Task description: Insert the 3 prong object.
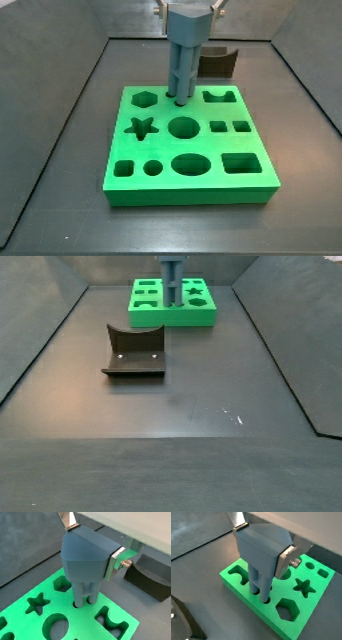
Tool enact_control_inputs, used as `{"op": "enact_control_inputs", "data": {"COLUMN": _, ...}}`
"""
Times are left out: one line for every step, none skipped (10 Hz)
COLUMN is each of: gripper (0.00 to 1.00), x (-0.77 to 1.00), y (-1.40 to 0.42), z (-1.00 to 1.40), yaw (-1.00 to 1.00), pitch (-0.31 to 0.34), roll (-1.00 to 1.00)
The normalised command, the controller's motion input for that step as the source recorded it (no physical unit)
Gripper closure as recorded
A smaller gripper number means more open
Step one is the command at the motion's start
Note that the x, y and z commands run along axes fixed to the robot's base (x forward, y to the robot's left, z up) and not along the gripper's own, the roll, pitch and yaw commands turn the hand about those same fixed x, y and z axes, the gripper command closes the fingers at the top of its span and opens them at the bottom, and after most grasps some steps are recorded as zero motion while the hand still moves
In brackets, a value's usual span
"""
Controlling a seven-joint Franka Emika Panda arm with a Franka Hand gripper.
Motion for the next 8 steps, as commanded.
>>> {"op": "enact_control_inputs", "data": {"gripper": 1.00, "x": -0.06, "y": 0.00, "z": -0.37, "yaw": 0.09, "pitch": -0.023, "roll": -0.06}}
{"op": "enact_control_inputs", "data": {"gripper": 1.00, "x": -0.05, "y": -0.03, "z": -0.36, "yaw": 0.01, "pitch": -0.020, "roll": -0.02}}
{"op": "enact_control_inputs", "data": {"gripper": 1.00, "x": 0.17, "y": -0.13, "z": -0.42, "yaw": -0.02, "pitch": 0.000, "roll": -0.06}}
{"op": "enact_control_inputs", "data": {"gripper": 1.00, "x": 0.28, "y": 0.00, "z": -0.56, "yaw": -0.09, "pitch": 0.000, "roll": -0.01}}
{"op": "enact_control_inputs", "data": {"gripper": 1.00, "x": 0.04, "y": 0.00, "z": -0.75, "yaw": 0.00, "pitch": -0.010, "roll": 0.08}}
{"op": "enact_control_inputs", "data": {"gripper": 1.00, "x": 0.00, "y": 0.00, "z": -0.58, "yaw": -0.01, "pitch": -0.009, "roll": 0.04}}
{"op": "enact_control_inputs", "data": {"gripper": 1.00, "x": 0.00, "y": 0.15, "z": 0.00, "yaw": -0.02, "pitch": 0.000, "roll": -0.11}}
{"op": "enact_control_inputs", "data": {"gripper": 1.00, "x": 0.00, "y": 0.00, "z": 0.00, "yaw": 0.00, "pitch": 0.000, "roll": 0.00}}
